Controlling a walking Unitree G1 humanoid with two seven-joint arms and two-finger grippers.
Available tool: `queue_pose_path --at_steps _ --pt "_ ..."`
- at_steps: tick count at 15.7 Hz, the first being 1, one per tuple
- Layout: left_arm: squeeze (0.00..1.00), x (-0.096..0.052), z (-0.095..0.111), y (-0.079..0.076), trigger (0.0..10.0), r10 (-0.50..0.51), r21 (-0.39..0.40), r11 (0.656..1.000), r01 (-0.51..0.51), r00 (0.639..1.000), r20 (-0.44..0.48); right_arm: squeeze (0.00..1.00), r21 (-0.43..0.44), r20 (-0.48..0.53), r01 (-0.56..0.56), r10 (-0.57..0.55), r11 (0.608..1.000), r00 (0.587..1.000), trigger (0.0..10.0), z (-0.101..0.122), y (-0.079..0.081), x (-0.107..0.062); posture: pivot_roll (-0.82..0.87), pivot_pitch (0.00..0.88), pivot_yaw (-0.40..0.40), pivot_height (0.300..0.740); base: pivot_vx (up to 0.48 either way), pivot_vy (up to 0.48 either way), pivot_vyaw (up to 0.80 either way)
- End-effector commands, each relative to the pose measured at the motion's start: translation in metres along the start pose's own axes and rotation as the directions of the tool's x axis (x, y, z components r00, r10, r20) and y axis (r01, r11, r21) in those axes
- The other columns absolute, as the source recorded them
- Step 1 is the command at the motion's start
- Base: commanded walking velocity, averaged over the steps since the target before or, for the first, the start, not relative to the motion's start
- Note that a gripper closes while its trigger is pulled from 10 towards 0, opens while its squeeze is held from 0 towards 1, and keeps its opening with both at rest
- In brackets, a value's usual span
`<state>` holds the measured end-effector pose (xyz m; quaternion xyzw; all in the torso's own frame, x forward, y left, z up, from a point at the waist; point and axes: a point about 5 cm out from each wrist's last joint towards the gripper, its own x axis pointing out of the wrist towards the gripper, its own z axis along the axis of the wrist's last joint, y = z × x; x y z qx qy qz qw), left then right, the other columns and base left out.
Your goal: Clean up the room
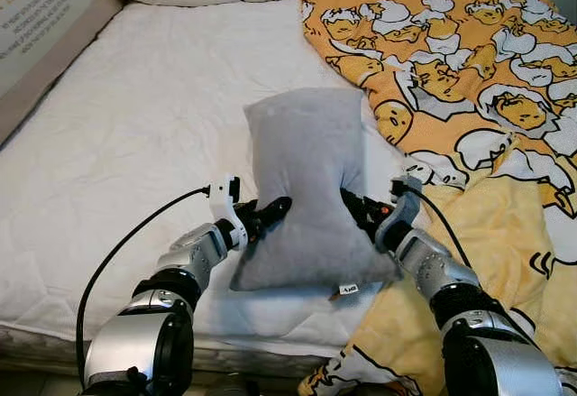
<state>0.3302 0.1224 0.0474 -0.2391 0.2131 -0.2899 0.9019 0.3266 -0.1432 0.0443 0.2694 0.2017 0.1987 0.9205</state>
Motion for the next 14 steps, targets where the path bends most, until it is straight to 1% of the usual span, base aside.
queue_pose_path --at_steps 1,3,5,6,7,8,9,10,11,12,13,14 --pt "0.0 0.0036 -0.0063 -0.0043 0.0 -0.002 -0.001 1.0 0.002 1.0 -0.031 0.0 0.002 -0.063 -0.014 0.014 1.0 0.998 0.0 -0.0157 0.0047 0.0023 0.01 0.027 0.052 0.74 0.0 0.0 0.0" --pt "0.0 0.0047 -0.0063 -0.0055 0.0 -0.002 -0.003 1.0 0.002 1.0 -0.025 0.0 -0.016 -0.041 -0.024 0.023 1.0 0.999 0.0 -0.0138 0.0064 0.0035 0.01 0.025 0.05 0.74 0.0 0.0 0.0" --pt "0.0 0.0054 -0.0067 -0.0067 0.0 -0.008 -0.004 1.0 0.008 1.0 -0.027 0.0 -0.016 -0.041 -0.017 0.016 1.0 0.999 0.0 -0.014 0.0059 0.0036 0.01 0.024 0.048 0.74 0.0 0.0 0.0" --pt "0.0 0.0062 -0.008 -0.0081 0.0 -0.018 -0.019 1.0 0.017 0.999 -0.033 0.0 -0.012 -0.039 -0.013 0.013 1.0 0.999 0.0 -0.014 0.0056 0.0037 0.01 0.024 0.048 0.74 0.0 0.0 0.0" --pt "0.0 0.0067 -0.0097 -0.008 0.0 -0.006 -0.035 0.999 0.004 0.999 -0.05 0.0 -0.011 -0.038 -0.013 0.013 1.0 0.999 0.0 -0.0141 0.0057 0.0038 0.01 0.024 0.048 0.74 0.0 0.0 0.0" --pt "0.0 0.0066 -0.0118 -0.0059 0.0 0.033 -0.051 0.998 -0.037 0.996 -0.077 0.0 -0.011 -0.037 -0.013 0.013 1.0 0.999 0.0 -0.0145 0.0058 0.0039 0.01 0.024 0.05 0.74 0.0 0.0 0.0" --pt "0.0 0.0068 -0.0124 -0.0058 0.0 0.04 -0.057 0.997 -0.045 0.996 -0.082 0.0 -0.011 -0.037 -0.014 0.013 1.0 0.999 0.0 -0.0148 0.0059 0.004 0.01 0.024 0.05 0.74 0.0 0.0 0.0" --pt "0.0 0.0079 -0.0123 -0.0066 0.0 0.049 -0.046 0.998 -0.053 0.995 -0.083 0.0 -0.009 -0.035 -0.015 0.015 1.0 0.999 0.0 -0.0154 0.006 0.0039 0.01 0.025 0.052 0.74 0.0 0.0 0.0" --pt "0.0 0.0085 -0.0121 -0.0075 0.0 0.043 -0.05 0.998 -0.047 0.996 -0.079 0.0 -0.007 -0.035 -0.016 0.016 1.0 0.999 0.0 -0.0158 0.0061 0.0038 0.01 0.025 0.054 0.74 0.0 0.0 0.0" --pt "0.0 0.0091 -0.0096 -0.0088 0.0 0.031 -0.05 0.998 -0.033 0.999 -0.033 0.0 -0.005 -0.034 -0.016 0.015 1.0 0.999 0.0 -0.0163 0.006 0.0038 0.01 0.025 0.054 0.74 0.0 0.0 0.0" --pt "0.0 0.0091 -0.009 -0.0086 0.0 0.038 -0.072 0.997 -0.039 0.999 -0.019 0.0 -0.009 -0.038 -0.008 0.008 1.0 0.999 0.0 -0.0171 0.0053 0.0034 0.01 0.026 0.055 0.74 0.0 0.0 0.0" --pt "0.0 0.0089 -0.009 -0.0079 0.0 0.048 -0.081 0.995 -0.05 0.999 -0.025 0.0 -0.011 -0.045 -0.009 0.009 1.0 0.999 0.0 -0.0183 0.0052 0.0032 0.01 0.026 0.056 0.74 0.0 0.0 0.0"
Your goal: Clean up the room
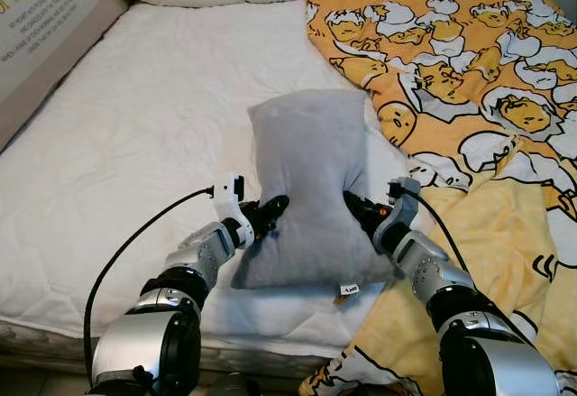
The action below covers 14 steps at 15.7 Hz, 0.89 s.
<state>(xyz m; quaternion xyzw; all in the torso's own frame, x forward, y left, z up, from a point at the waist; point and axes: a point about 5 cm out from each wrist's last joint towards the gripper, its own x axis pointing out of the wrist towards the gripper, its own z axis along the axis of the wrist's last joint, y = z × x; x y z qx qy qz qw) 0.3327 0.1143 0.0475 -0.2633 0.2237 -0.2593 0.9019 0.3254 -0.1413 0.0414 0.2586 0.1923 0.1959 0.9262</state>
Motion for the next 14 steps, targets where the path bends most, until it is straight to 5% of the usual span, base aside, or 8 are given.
queue_pose_path --at_steps 1,6,8,9,10,14 --pt "0.0 0.002 -0.008 -0.003 0.0 0.0 -0.013 1.0 -0.001 0.999 -0.032 0.0 0.016 -0.066 -0.018 0.019 1.0 0.998 0.0 -0.015 0.006 0.002 0.01 0.026 0.056 0.74 0.0 0.0 0.0" --pt "0.0 0.001 -0.006 -0.005 0.0 -0.045 0.017 0.999 0.046 0.997 -0.057 0.0 0.008 -0.019 -0.022 0.022 1.0 1.0 0.0 -0.011 0.008 0.003 0.01 0.027 0.063 0.74 0.0 0.0 0.0" --pt "0.0 0.004 0.002 -0.007 0.0 -0.009 0.097 0.995 0.011 1.0 -0.025 0.0 -0.044 -0.014 0.009 -0.01 0.999 1.0 0.0 -0.01 0.007 0.004 0.01 0.025 0.063 0.74 0.0 0.0 0.0" --pt "0.0 0.007 0.014 -0.008 0.0 0.039 0.214 0.976 -0.041 0.999 0.012 0.0 -0.013 0.007 0.014 -0.014 1.0 1.0 0.0 -0.005 0.008 0.005 0.02 0.023 0.061 0.74 0.0 0.0 0.0" --pt "0.0 0.007 0.017 -0.01 0.0 0.033 0.223 0.974 -0.036 0.999 0.017 0.0 -0.006 0.021 0.014 -0.014 1.0 1.0 0.0 -0.003 0.008 0.005 0.02 0.02 0.061 0.74 0.0 0.0 0.0" --pt "0.0 0.008 0.053 -0.04 0.0 -0.118 0.304 0.951 0.061 0.978 0.173 0.0 -0.006 0.197 -0.048 0.048 0.999 0.979 0.0 0.027 0.016 0.0 0.04 0.0 0.028 0.74 0.0 0.0 0.0"
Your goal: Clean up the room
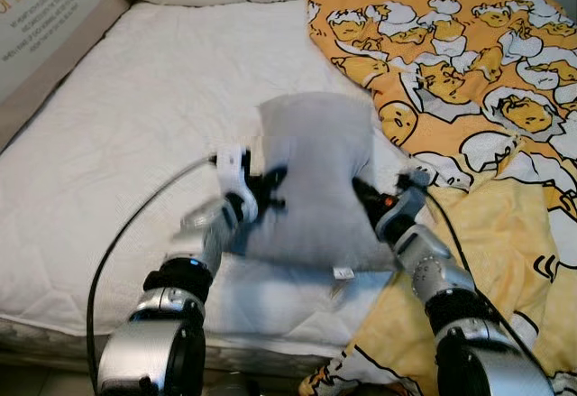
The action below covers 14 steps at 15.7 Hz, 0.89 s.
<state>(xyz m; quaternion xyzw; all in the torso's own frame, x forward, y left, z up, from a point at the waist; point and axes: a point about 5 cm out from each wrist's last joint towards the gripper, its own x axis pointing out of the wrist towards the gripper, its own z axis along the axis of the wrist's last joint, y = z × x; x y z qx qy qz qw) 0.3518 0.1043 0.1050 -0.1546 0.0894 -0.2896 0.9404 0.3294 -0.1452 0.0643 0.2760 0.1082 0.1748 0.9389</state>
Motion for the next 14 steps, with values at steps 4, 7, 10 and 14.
queue_pose_path --at_steps 4,7,10,14 --pt "0.0 -0.012 0.008 -0.008 0.0 0.04 0.058 0.997 -0.046 0.994 0.099 0.0 -0.065 0.133 -0.032 0.04 0.997 0.99 0.0 0.02 0.016 -0.006 0.01 0.0 0.066 0.74 0.0 0.0 0.0" --pt "0.0 -0.021 0.009 -0.012 0.0 0.09 0.066 0.993 -0.098 0.988 0.122 0.0 -0.07 0.162 -0.048 0.059 0.996 0.985 0.0 0.024 0.027 -0.011 0.01 0.0 0.061 0.74 0.0 0.0 0.0" --pt "0.0 -0.022 0.004 -0.018 10.0 0.121 0.12 0.984 -0.13 0.989 0.081 0.0 -0.04 0.189 -0.043 0.05 0.998 0.981 0.0 0.034 0.028 -0.018 0.01 0.0 0.041 0.74 0.0 0.0 0.0" --pt "0.0 -0.024 0.014 -0.024 10.0 0.103 0.185 0.975 -0.125 0.987 0.125 0.0 -0.093 0.108 -0.041 0.051 0.995 0.993 10.0 0.023 0.031 -0.019 0.02 0.0 0.028 0.74 0.0 0.0 0.0"
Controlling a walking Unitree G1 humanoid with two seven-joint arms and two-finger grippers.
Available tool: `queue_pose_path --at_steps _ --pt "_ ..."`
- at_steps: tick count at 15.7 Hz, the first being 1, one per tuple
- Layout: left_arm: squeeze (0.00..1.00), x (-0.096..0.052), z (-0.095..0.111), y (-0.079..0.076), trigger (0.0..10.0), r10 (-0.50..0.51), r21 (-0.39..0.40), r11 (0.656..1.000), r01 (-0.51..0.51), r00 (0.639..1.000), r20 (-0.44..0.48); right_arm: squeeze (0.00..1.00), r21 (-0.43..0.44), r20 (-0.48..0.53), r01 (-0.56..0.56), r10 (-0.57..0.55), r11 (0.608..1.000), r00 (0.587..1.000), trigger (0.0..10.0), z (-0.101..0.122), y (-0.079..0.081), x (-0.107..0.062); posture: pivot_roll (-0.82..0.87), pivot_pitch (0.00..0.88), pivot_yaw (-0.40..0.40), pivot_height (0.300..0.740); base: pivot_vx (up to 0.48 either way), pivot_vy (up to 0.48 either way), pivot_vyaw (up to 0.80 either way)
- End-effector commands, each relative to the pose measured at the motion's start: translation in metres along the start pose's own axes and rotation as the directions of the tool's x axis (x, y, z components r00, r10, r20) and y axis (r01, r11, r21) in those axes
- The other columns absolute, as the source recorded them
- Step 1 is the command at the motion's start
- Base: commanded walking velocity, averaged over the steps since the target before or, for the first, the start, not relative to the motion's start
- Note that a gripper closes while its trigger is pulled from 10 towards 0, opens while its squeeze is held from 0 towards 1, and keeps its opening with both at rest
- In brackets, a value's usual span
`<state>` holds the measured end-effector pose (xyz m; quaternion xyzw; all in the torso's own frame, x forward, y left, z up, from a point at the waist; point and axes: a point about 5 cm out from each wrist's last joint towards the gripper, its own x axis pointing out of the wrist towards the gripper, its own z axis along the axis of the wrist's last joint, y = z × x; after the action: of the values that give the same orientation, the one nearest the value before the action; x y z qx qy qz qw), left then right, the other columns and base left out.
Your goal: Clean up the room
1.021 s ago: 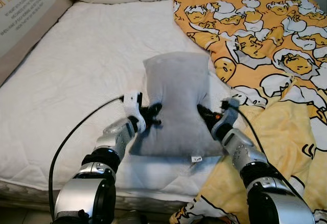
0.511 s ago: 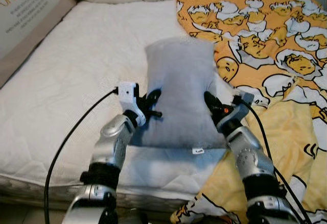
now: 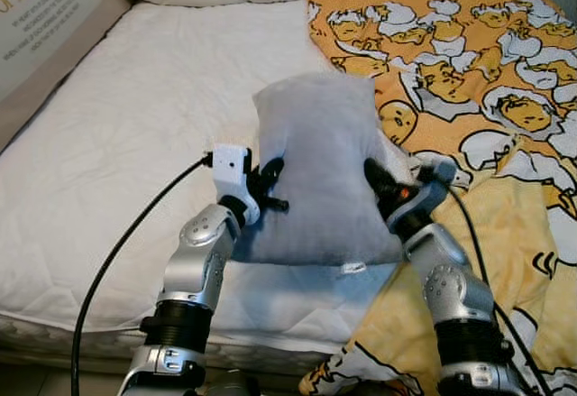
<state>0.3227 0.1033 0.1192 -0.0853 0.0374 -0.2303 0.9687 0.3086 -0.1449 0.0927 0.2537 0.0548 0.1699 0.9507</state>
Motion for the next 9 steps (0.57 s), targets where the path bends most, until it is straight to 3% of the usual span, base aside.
queue_pose_path --at_steps 1,9 --pt "0.0 -0.0002 0.0094 -0.0012 10.0 0.004 0.042 0.999 -0.005 0.999 0.035 0.0 -0.04 -0.001 -0.027 0.027 0.999 1.0 10.0 0.0039 0.0099 0.0041 0.02 0.0 0.033 0.74 0.0 0.0 0.0" --pt "0.0 0.0008 0.0047 0.0015 10.0 0.05 0.069 0.996 -0.049 0.999 -0.018 0.0 -0.025 0.007 0.01 -0.009 1.0 1.0 10.0 0.0068 0.012 -0.0013 0.02 0.0 0.058 0.74 0.0 0.296 0.0"
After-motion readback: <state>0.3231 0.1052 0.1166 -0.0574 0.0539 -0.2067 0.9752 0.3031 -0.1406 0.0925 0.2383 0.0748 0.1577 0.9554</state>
